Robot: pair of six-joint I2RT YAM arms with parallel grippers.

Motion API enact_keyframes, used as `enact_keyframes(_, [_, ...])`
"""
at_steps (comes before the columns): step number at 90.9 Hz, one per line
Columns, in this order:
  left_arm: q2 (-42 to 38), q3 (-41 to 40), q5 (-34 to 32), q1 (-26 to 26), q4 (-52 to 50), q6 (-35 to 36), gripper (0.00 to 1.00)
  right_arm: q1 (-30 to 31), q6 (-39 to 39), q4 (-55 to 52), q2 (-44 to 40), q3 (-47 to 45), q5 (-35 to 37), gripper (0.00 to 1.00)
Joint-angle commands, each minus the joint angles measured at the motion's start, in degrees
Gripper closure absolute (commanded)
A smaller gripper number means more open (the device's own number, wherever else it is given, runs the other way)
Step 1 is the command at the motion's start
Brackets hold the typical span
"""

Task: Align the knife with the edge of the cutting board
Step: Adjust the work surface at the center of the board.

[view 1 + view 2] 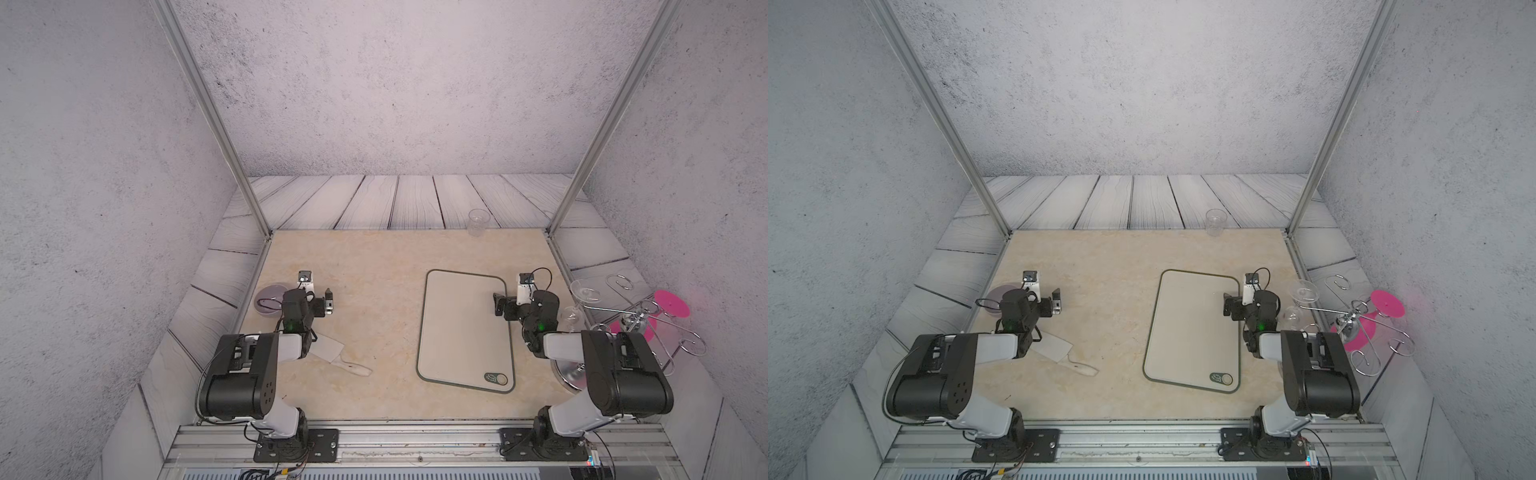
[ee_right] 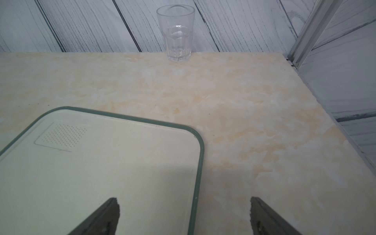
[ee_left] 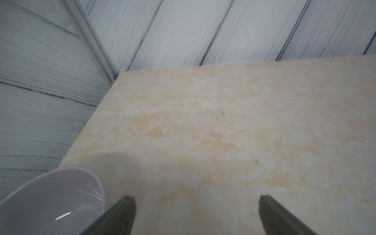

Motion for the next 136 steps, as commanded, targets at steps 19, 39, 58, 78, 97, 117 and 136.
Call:
enact_keyframes(19, [-0.6,-0.2,1.7,0.9,0.4,0.1,0.0,-0.1,0.6,-0.6,-0.6,1.0,0.5,0.01])
enact_keyframes(39, [-0.4,1.4,-1.8,1.7,-2.7,-2.5,0.0,0.0,0.6,0.2,-0.3,0.9,0.4,0.01])
enact_keyframes(58, [-0.4,1.4,-1.8,1.7,-2.5,-2.5,0.0,-0.1,2.2,0.1,-0.6,0.8,4.3,0.01])
enact_keyframes(78, [-0.3,1.4,-1.8,1.7,-2.5,-2.4,0.0,-0.1,2.2,0.1,-0.6,0.9,4.4,0.01])
enact_keyframes(97, [-3.5,6.8,-4.1,1.7,-12.2,-2.9,0.0,-0.1,2.0,1.3,-0.4,0.6,4.5,0.01])
enact_keyframes(117, [-10.0,22.3,-11.1,1.6,-41.1,-11.1,0.0,-0.1,7.7,-30.6,-6.8,14.8,7.8,0.01])
enact_keyframes(136, [-11.9,30.7,-9.3,1.6,-50.4,-17.8,0.0,-0.1,14.2,-33.9,-9.9,19.3,0.4,0.01])
